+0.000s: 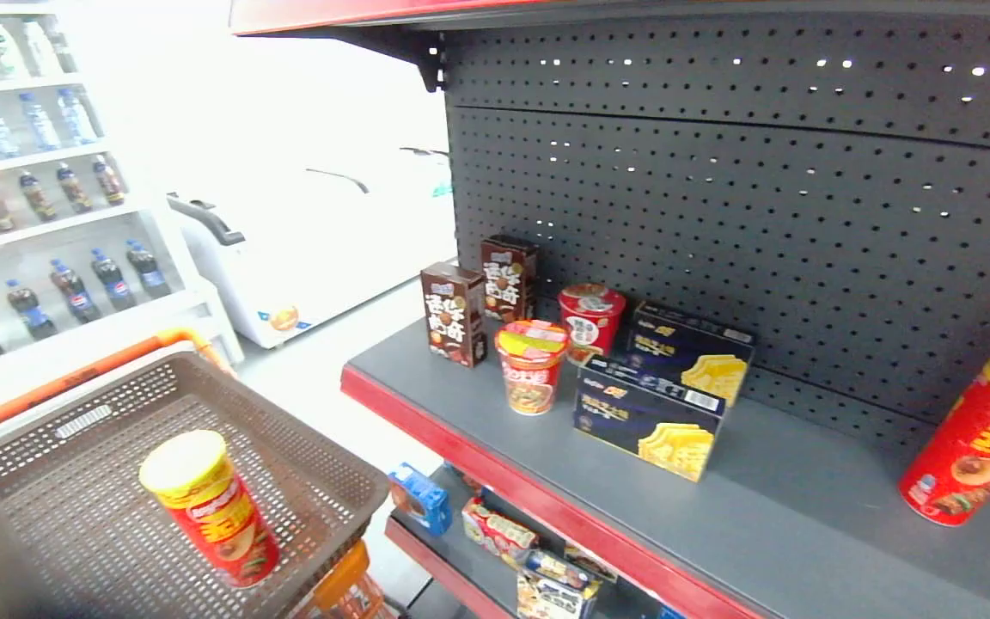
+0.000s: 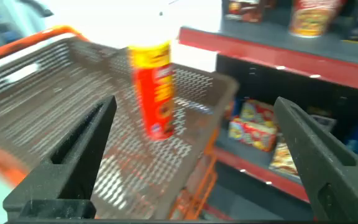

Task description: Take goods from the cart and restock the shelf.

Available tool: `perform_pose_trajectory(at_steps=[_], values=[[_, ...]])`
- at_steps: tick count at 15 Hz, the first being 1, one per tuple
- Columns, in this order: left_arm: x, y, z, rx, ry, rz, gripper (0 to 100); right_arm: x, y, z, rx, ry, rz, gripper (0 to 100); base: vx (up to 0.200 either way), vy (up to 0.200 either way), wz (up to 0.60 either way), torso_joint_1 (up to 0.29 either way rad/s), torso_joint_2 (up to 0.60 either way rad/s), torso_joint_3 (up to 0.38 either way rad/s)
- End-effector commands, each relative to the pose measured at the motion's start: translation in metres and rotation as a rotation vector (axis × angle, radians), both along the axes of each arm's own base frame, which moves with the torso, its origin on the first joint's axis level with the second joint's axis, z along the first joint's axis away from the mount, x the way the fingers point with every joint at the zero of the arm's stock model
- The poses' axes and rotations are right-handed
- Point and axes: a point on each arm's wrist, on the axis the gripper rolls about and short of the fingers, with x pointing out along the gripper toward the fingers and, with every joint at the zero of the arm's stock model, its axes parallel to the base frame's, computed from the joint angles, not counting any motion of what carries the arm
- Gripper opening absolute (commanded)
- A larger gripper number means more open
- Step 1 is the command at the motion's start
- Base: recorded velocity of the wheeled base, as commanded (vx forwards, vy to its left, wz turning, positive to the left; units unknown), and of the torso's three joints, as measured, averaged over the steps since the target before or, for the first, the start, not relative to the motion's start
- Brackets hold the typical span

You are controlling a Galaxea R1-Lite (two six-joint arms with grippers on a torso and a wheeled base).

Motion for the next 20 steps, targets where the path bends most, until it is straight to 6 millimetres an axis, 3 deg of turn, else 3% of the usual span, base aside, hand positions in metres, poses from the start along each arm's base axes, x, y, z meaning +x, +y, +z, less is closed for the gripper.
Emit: perform_pose_trajectory(at_steps=[1, 4, 5, 7, 8, 9, 10, 13, 14, 16, 20], values=[[0.0, 0.0, 0.0, 0.0, 0.0, 0.002, 100, 0.0, 0.0, 0.0, -0.001, 0.0, 0.0, 100, 0.0, 0.0, 0.6, -0.002, 0.0, 0.007], [-0.001, 0.0, 0.005, 0.001, -0.025, -0.001, 100, 0.0, 0.0, 0.0, 0.008, 0.0, -0.002, 100, 0.0, 0.0, 0.4, 0.003, 0.0, 0.003], [-0.011, 0.0, 0.046, 0.039, -0.121, -0.024, 100, 0.0, 0.0, 0.0, 0.005, 0.002, -0.002, 100, 0.0, 0.0, 0.0, 0.0, 0.0, 0.0], [-0.001, 0.0, 0.123, 0.07, -0.015, -0.021, 100, 0.0, 0.0, 0.0, 0.007, 0.002, -0.002, 100, 0.0, 0.0, 0.0, 0.0, 0.0, 0.0], [-0.001, 0.0, 0.123, 0.07, -0.015, -0.021, 100, 0.0, 0.0, 0.0, 0.007, 0.002, -0.002, 100, 0.0, 0.0, 0.0, 0.0, 0.0, 0.0], [0.021, -0.001, 0.138, 0.073, 0.155, -0.035, 100, 0.0, 0.0, 0.0, 0.007, 0.002, -0.002, 100, 0.0, 0.0, 0.0, 0.0, 0.0, 0.0], [0.044, -0.001, 0.134, 0.075, 0.287, -0.043, 100, 0.0, 0.0, 0.0, 0.007, 0.002, -0.002, 100, 0.0, 0.0, 0.0, 0.0, 0.0, 0.0], [0.083, -0.003, 0.124, 0.031, 0.464, -0.107, 100, 0.0, 0.0, 0.0, 0.007, 0.002, -0.002, 100, 0.0, 0.0, 0.0, 0.0, 0.0, 0.0], [0.086, -0.004, 0.123, 0.026, 0.473, -0.119, 100, 0.0, 0.0, 0.0, 0.007, 0.002, -0.002, 100, 0.0, 0.0, 0.0, 0.0, 0.0, 0.0], [0.125, -0.006, 0.108, -0.028, 0.581, -0.247, 100, 0.0, 0.0, 0.0, 0.007, 0.002, -0.002, 100, 0.0, 0.0, 0.0, 0.0, 0.0, 0.0], [0.172, -0.008, 0.071, -0.015, 0.649, -0.295, 100, 0.0, 0.0, 0.0, 0.007, 0.002, -0.002, 100, 0.0, 0.0, 0.0, 0.0, 0.0, 0.0]])
